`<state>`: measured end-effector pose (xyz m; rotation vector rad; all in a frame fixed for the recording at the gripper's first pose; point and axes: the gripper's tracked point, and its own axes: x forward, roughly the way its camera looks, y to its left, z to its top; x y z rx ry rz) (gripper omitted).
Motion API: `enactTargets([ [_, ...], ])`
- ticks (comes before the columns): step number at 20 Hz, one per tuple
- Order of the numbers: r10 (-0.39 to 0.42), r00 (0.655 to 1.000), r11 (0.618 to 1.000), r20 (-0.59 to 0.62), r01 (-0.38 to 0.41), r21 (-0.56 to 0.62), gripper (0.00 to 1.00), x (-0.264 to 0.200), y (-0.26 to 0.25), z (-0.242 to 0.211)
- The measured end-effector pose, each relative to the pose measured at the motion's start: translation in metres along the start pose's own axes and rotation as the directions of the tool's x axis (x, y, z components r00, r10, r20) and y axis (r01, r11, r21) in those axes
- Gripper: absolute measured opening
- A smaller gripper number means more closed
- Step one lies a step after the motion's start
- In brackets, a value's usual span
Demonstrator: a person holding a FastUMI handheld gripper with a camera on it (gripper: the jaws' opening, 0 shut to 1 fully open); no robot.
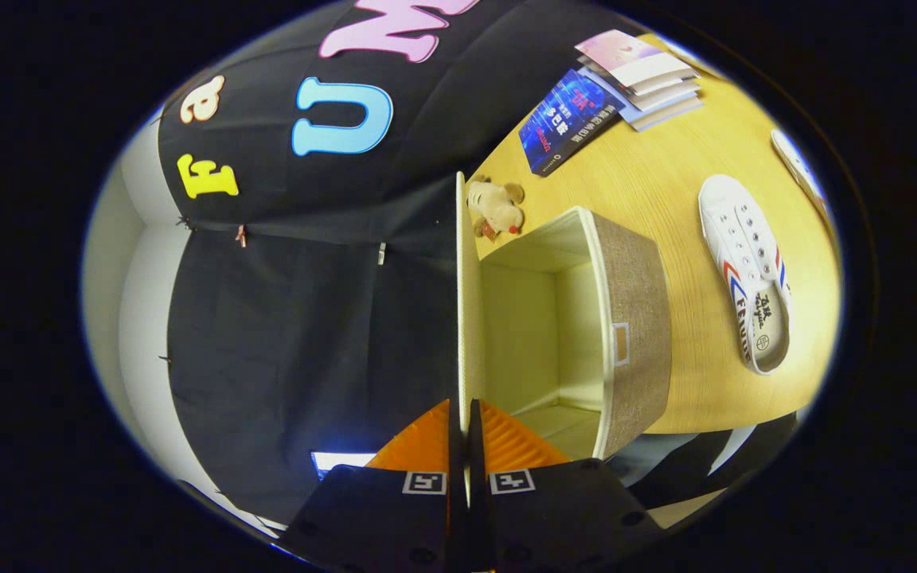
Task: Open the storage box then place both shoes into the box .Put the left shoe in first, then the right shoe, with the right side of both shoes facing outward in a uniform manner.
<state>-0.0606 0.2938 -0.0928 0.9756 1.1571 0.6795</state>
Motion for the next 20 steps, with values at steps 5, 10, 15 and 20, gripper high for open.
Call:
enactTargets([
  [5,-0.13,0.99,0.984,0.049,0.135,-0.12,0.05,0.022,0.051,0.001],
  [10,-0.128,0.991,0.963,0.029,0.131,-0.234,0.07,0.074,0.127,-0.011],
  [15,-0.128,0.991,0.951,-0.035,0.113,-0.288,0.07,0.154,0.158,-0.04],
  [20,-0.181,0.98,0.926,-0.079,0.143,-0.349,0.08,0.223,0.151,-0.07],
])
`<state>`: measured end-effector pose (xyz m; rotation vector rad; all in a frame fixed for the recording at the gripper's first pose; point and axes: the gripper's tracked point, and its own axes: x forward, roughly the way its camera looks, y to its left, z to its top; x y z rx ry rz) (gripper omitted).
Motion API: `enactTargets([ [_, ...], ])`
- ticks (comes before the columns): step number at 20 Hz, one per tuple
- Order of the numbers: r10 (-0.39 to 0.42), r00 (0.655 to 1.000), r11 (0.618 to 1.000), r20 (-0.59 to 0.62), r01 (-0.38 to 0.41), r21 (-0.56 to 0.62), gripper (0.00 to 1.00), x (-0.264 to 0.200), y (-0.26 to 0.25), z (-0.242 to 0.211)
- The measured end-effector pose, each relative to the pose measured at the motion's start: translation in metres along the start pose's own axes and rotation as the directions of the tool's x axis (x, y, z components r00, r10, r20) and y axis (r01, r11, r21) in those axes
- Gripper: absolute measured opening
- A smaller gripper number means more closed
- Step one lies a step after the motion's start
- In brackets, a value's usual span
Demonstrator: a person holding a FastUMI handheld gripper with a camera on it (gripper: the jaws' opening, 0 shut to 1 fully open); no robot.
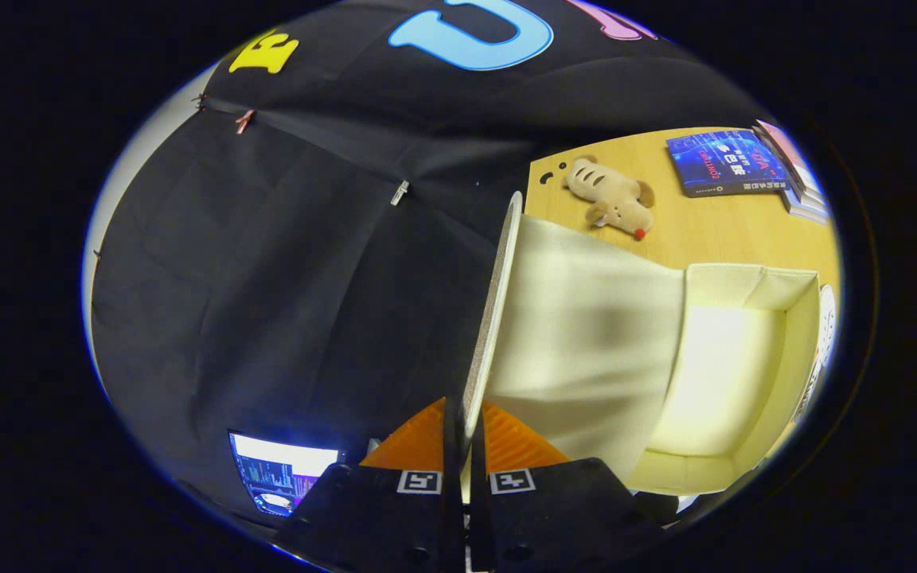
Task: Open the storage box then place both shoes into the box .Put the left shoe in first, then the right shoe, with the right side of both shoes facing outward in a uniform manner.
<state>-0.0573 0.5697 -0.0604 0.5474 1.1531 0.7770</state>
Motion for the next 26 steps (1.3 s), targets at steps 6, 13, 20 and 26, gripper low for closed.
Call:
enactTargets([
  [6,-0.049,0.998,0.988,0.049,0.056,-0.143,0.33,0.042,-0.006,-0.005],
  [13,-0.109,0.965,0.955,0.238,0.168,-0.243,0.99,-0.006,-0.048,0.04],
  [20,-0.288,0.856,0.863,0.43,0.426,-0.271,0.98,-0.127,-0.154,0.066],
  [26,-0.476,0.753,0.785,0.454,0.596,-0.166,0.99,-0.213,-0.292,0.046],
])
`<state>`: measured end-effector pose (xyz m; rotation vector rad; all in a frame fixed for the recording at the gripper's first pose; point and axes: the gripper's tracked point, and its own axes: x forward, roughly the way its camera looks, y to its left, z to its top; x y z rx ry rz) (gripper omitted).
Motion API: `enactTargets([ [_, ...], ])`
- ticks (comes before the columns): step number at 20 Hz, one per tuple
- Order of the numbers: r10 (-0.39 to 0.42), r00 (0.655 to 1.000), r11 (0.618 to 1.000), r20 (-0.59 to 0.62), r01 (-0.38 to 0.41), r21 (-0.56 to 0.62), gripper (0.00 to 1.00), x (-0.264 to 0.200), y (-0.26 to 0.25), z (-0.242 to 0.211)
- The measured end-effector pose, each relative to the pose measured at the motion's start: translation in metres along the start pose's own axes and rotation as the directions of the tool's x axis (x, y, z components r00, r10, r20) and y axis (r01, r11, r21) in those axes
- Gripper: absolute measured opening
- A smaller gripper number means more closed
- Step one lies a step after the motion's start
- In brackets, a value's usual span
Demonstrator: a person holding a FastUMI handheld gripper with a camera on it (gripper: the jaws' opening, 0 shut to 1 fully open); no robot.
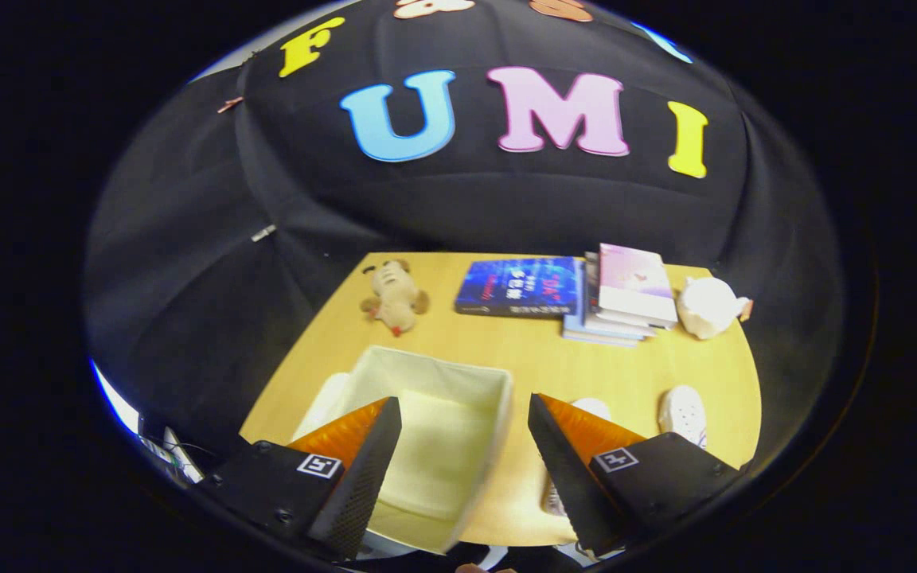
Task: Open the storage box then place both shoes into the box .Put the left shoe in first, then the right shoe, with the right side of both shoes facing outward in a uniform manner.
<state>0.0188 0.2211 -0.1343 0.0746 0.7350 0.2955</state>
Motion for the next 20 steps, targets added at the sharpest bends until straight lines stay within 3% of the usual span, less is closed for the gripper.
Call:
enactTargets([
  [5,-0.097,0.987,0.995,-0.131,0.099,0.01,0.99,0.017,-0.093,-0.072],
  [12,-0.091,0.942,0.995,-0.323,0.095,-0.005,0.99,0.067,-0.147,-0.165],
  [17,-0.061,0.93,0.996,-0.362,0.08,0.037,0.98,0.098,-0.164,-0.186],
  [20,0.008,0.925,0.997,-0.38,0.024,0.08,0.82,0.109,-0.157,-0.195],
])
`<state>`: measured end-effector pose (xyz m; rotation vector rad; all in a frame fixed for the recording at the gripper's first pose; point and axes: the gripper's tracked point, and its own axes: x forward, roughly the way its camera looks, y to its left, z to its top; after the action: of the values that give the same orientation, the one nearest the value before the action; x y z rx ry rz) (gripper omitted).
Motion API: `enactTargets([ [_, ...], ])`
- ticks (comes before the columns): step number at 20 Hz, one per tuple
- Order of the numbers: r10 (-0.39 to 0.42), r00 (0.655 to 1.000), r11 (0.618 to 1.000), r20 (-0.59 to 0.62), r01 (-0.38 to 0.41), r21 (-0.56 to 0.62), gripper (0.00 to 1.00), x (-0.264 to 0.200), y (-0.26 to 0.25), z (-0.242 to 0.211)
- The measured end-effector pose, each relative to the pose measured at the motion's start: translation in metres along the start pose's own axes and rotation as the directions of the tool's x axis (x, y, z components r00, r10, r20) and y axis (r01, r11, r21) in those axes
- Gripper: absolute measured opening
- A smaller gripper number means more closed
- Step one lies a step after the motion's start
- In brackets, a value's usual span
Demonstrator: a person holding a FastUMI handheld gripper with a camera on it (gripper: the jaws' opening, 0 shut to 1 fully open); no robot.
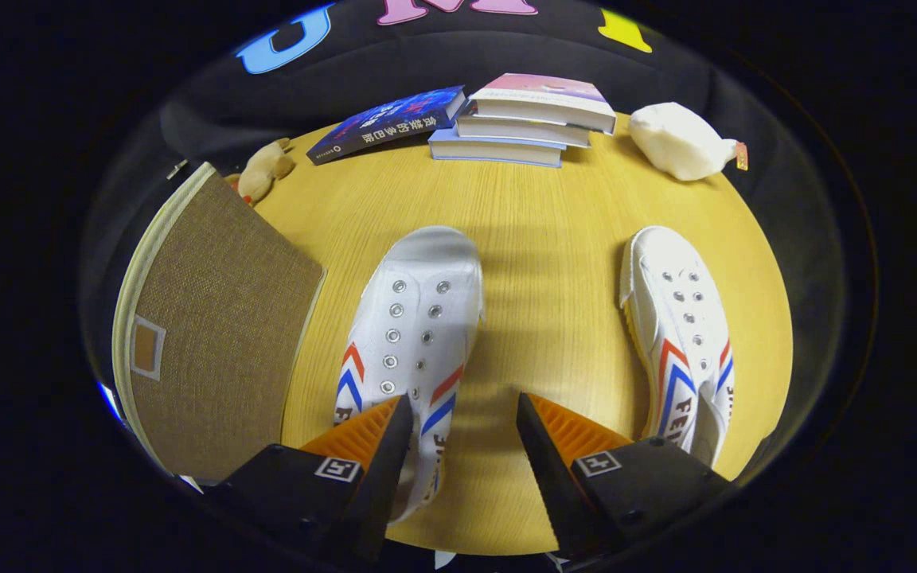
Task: Open the storage box then place both shoes into the box .Put the left shoe in first, then the right shoe, with the right side of both shoes facing outward in a uniform manner.
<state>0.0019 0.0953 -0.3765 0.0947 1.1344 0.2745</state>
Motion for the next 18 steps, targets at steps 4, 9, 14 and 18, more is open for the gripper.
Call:
enactTargets([
  [4,0.077,0.997,0.997,0.005,-0.077,0.018,0.5,0.002,0.015,-0.001],
  [9,0.088,0.996,0.992,-0.012,-0.086,0.095,0.22,0.001,0.015,-0.001],
  [14,0.114,0.993,0.975,-0.01,-0.11,0.193,0.06,-0.004,0.015,0.002],
  [18,0.089,0.995,0.96,0.041,-0.096,0.263,0.05,-0.027,0.018,0.015],
])
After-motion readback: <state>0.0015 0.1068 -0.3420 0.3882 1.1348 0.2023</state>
